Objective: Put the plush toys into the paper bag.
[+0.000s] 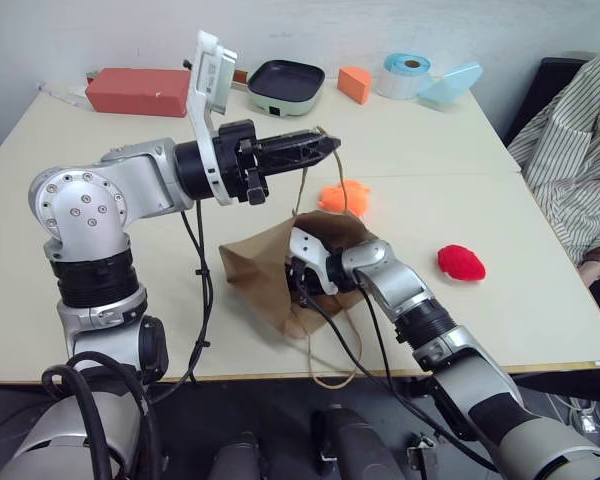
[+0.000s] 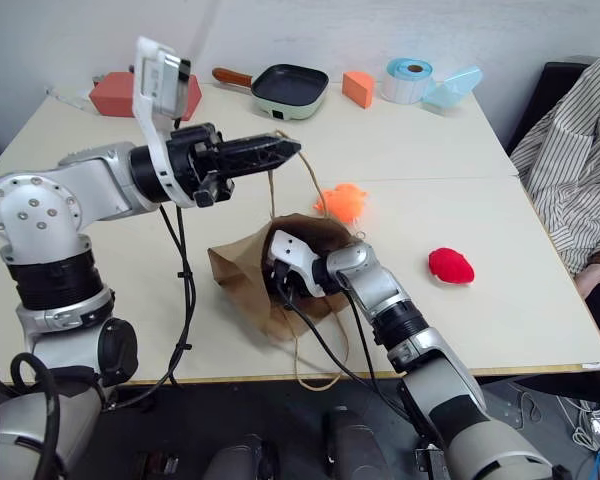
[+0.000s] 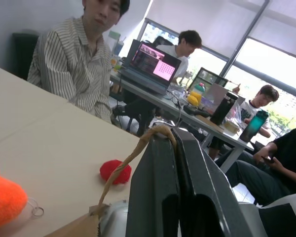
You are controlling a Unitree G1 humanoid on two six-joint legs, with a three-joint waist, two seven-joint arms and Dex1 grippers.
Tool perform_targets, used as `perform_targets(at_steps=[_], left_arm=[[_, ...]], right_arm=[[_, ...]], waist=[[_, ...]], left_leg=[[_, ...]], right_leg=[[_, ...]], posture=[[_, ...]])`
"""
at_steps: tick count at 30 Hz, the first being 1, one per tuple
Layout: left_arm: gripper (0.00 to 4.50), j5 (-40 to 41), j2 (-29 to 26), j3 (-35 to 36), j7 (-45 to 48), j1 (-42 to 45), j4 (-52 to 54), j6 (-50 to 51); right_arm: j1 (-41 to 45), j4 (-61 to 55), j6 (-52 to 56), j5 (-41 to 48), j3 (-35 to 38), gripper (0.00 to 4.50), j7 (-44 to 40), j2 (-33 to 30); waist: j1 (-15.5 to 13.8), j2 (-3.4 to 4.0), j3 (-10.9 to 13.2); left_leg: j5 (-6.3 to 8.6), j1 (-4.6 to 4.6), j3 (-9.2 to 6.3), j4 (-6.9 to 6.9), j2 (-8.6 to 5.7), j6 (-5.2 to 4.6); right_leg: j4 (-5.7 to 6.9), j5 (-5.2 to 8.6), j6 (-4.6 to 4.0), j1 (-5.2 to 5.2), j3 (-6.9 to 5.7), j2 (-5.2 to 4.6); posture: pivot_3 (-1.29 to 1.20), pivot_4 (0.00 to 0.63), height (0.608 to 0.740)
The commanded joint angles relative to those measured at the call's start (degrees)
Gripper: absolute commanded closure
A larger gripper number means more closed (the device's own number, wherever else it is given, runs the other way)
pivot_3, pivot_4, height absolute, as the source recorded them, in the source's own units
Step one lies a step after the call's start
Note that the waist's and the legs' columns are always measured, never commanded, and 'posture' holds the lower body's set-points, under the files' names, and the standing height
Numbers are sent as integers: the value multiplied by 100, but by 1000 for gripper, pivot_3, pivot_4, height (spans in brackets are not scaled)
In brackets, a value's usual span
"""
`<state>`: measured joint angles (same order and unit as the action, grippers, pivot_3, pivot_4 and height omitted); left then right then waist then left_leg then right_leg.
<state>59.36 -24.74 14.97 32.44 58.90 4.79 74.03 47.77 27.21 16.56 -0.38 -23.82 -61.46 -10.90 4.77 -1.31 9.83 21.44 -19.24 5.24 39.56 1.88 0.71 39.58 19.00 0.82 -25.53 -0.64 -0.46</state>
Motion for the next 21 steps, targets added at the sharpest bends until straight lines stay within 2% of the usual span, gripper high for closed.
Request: perform_targets(at_steps=[1,5,13,21], left_arm=[[4500,92,-92,134,85,262,-12,-297],[4500,79,-130,-27,214,147,62,-397],[4500,-13,-244,-43,345,141,-55,-672],[4500,-85,-427,-134,466,137,-198,-867]], right_arm=[[-115,189,-608,-915,-492,4450,591,-304],[-143,35,-494,-783,-319,4450,689,-262],[-524,-1153,455,-416,15,4450,626,-331],[-293,-1690,-1146,-1888,-629,4450,1381,-1081]], waist=[[4,1,0],[-5,1,-1],[-34,1,-1],[-23,2,0]], left_leg=[[-1,2,1,0,0,2],[-2,5,1,12,-1,4],[-2,-2,-3,10,-1,3],[-2,-3,-1,4,-3,3]], right_leg=[[-2,0,0,0,0,0],[5,0,0,4,1,-1],[1,0,0,2,-1,-2],[-6,0,0,-2,0,-1]], posture=[[0,150,740],[0,150,740],[0,150,740],[0,150,740]])
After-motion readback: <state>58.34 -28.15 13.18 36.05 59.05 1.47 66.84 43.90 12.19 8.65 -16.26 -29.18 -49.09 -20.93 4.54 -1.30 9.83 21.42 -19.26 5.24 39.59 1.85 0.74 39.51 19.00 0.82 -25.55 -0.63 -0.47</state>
